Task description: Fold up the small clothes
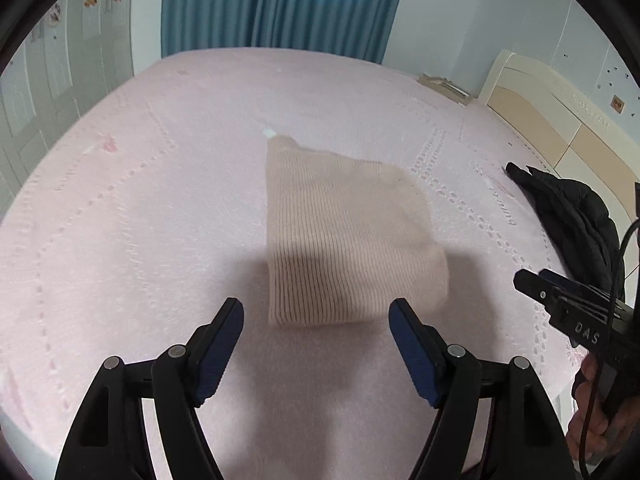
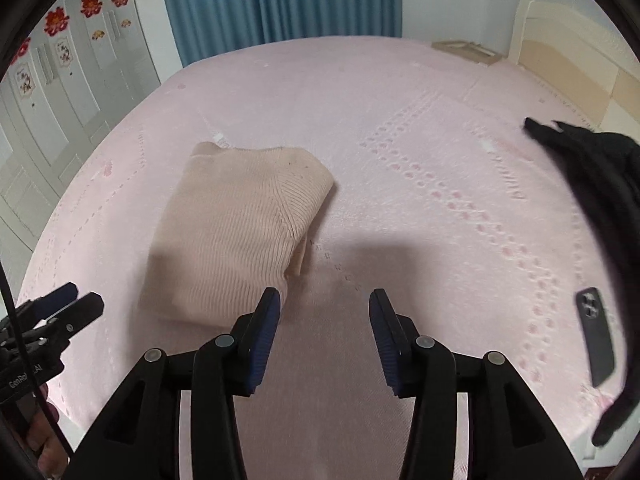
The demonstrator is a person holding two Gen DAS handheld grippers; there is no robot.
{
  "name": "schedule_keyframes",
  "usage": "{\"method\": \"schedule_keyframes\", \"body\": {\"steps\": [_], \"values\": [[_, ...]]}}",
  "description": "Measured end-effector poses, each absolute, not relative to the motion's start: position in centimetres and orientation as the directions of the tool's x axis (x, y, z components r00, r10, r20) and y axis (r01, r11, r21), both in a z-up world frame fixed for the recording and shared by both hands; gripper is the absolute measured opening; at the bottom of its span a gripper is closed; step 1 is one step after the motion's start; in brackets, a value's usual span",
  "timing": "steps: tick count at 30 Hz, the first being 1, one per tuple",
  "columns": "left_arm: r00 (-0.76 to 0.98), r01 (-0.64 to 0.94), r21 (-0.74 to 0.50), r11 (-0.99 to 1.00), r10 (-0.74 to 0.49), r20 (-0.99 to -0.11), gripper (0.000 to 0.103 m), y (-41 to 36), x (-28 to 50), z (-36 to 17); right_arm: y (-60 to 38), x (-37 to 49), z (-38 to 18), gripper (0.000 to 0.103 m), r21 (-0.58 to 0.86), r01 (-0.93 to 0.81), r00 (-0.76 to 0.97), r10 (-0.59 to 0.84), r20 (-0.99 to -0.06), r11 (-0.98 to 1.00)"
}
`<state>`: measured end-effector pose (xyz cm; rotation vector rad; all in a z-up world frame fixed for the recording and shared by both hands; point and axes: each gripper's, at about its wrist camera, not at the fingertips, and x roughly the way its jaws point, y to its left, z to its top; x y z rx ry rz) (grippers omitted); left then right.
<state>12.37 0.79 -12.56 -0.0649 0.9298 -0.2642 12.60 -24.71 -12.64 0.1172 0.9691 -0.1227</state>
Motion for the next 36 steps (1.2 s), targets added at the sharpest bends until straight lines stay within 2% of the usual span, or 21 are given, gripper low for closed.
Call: {"method": "schedule_keyframes", "body": {"steps": [1, 3, 5, 7, 16, 36], "values": [[0.573, 0.189, -0.155, 0.970, -0.237, -0.784, 0.076, 0.9, 11.5, -11.7, -24.6, 11.9, -12.0, 0.062, 0.042, 0.158, 0.564, -0.055, -0.824, 0.987], [0.584, 0.167, -0.129, 0.977, -0.204, -0.786, 0.077, 1.0, 11.1, -10.5, -24.5, 10.3, -10.7, 0.075, 0.051, 0.155, 0.577, -0.049, -0.816, 0.987], [0.601, 0.156, -0.106, 0.982, -0.180, -0.779, 0.080, 1.2, 9.8, -9.3, -24.4, 8.8, -9.7, 0.080, 0.062, 0.147, 0.591, -0.037, -0.806, 0.987], [0.618, 0.144, -0.084, 0.986, -0.156, -0.771, 0.081, 1.3, 8.5, -8.2, -24.2, 7.2, -8.5, 0.091, 0.055, 0.145, 0.605, -0.045, -0.795, 0.988], [0.668, 0.111, -0.044, 0.993, -0.107, -0.736, 0.084, 2.1, 2.1, -4.8, -22.7, 1.2, -5.0, 0.099, 0.012, 0.140, 0.653, -0.083, -0.753, 0.990], [0.702, 0.083, -0.051, 0.995, -0.095, -0.706, 0.086, 3.2, -1.6, -2.1, -21.6, -2.7, -2.4, 0.100, 0.035, 0.155, 0.691, -0.083, -0.718, 0.987]]}}
